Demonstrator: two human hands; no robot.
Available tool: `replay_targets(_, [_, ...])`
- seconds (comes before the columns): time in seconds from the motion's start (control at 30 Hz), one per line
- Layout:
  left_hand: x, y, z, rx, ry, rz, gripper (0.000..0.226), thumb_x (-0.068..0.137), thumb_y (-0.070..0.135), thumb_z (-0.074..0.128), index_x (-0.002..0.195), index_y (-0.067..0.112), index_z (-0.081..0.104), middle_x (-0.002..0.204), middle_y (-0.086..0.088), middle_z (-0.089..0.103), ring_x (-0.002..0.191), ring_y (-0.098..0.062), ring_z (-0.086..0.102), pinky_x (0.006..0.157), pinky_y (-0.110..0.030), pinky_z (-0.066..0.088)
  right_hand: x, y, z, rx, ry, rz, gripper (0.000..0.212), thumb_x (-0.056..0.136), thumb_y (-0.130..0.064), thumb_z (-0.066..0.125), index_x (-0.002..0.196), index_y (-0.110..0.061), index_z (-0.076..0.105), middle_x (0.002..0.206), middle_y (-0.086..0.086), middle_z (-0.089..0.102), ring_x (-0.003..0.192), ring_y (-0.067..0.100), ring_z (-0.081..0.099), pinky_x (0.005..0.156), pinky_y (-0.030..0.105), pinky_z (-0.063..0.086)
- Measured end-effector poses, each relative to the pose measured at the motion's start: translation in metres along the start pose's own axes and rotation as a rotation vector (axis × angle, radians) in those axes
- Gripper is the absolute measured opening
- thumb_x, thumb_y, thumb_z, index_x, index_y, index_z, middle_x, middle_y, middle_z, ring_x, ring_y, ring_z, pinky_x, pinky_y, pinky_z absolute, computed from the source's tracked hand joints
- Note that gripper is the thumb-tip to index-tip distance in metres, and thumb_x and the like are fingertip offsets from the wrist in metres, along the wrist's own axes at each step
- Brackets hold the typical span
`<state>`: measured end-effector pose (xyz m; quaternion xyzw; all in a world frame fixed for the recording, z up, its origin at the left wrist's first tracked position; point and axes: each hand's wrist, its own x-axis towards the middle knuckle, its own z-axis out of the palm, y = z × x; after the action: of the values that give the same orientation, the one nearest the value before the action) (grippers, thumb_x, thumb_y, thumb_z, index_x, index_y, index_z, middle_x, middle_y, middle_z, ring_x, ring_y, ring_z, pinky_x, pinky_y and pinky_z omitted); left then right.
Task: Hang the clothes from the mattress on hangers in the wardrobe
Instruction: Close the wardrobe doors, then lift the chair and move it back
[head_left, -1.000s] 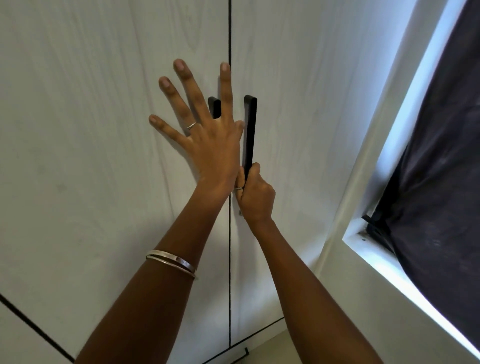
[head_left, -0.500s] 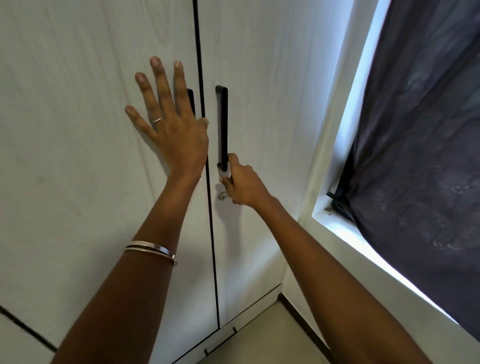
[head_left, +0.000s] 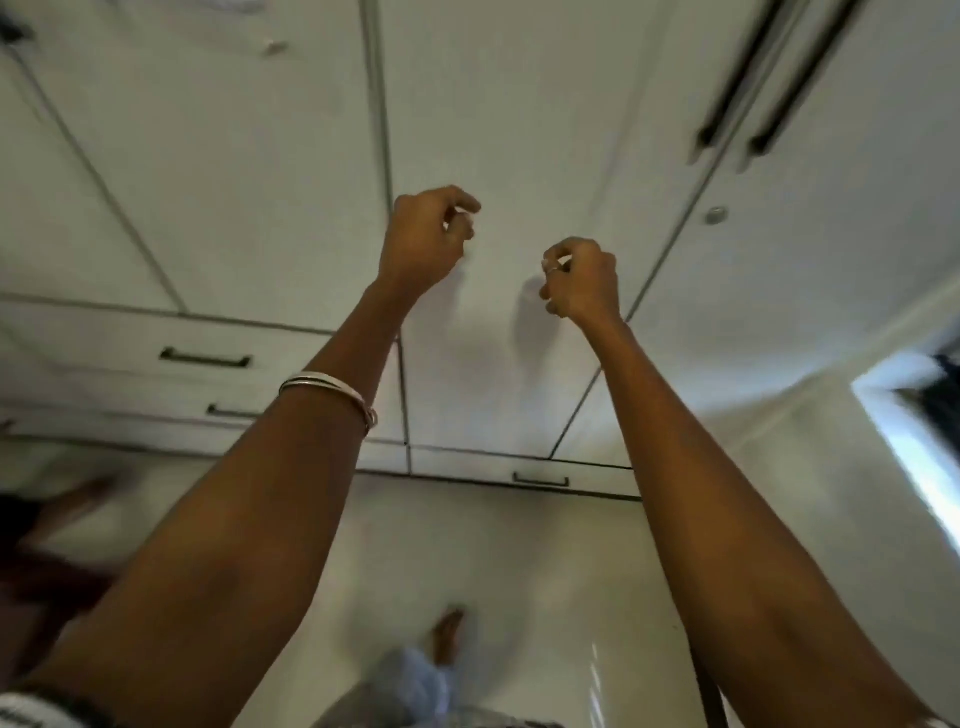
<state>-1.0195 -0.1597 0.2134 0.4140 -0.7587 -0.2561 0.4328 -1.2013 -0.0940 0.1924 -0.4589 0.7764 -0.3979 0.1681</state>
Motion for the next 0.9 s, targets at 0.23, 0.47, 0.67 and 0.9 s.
replay_targets(0.23, [-0.203, -0.154, -0.176, 0.266, 0.214, -0.598, 0.022, 0.086, 0.008, 0.05, 0.093, 0.011, 0.07, 0.076, -0.007, 0.071, 0.066, -0.021, 0.069, 0.07, -0.038, 0.059, -0.115, -0.053, 0.169, 0.138, -0.552, -0.089, 0.017, 0.09, 0.0, 0.048, 0.087, -0.005, 0.065, 0.066, 0.011, 0.063, 0.039, 0.006, 0.056, 0.04, 0.02, 0.045])
replay_targets(0.47, [-0.414, -0.234, -0.33, 0.516, 0.47, -1.064, 0.027, 0.076, 0.033, 0.046, 0.08, 0.014, 0.065, 0.079, -0.009, 0.068, 0.074, -0.026, 0.063, 0.069, -0.036, 0.052, -0.232, -0.124, 0.34, 0.115, -1.044, -0.179, 0.017, 0.089, 0.002, 0.048, 0.084, -0.004, 0.063, 0.065, 0.013, 0.06, 0.048, 0.02, 0.056, 0.043, 0.022, 0.043])
replay_targets(0.67, [-0.554, -0.261, -0.436, 0.424, 0.827, -1.392, 0.02, 0.079, 0.024, 0.061, 0.092, 0.015, 0.074, 0.089, -0.015, 0.072, 0.09, -0.034, 0.066, 0.083, -0.039, 0.054, -0.321, -0.195, 0.478, 0.048, -1.197, -0.197, 0.009, 0.093, -0.01, 0.054, 0.088, -0.008, 0.062, 0.068, 0.015, 0.063, 0.047, 0.022, 0.055, 0.042, 0.022, 0.043])
replay_targets(0.9, [-0.664, -0.306, -0.528, 0.253, 1.134, -1.711, 0.025, 0.067, 0.025, 0.057, 0.084, 0.021, 0.074, 0.083, -0.016, 0.071, 0.077, -0.035, 0.069, 0.078, -0.044, 0.058, -0.398, -0.26, 0.604, -0.065, -1.3, -0.28, 0.019, 0.092, -0.003, 0.05, 0.081, -0.012, 0.061, 0.067, 0.011, 0.062, 0.051, 0.018, 0.053, 0.047, 0.025, 0.043])
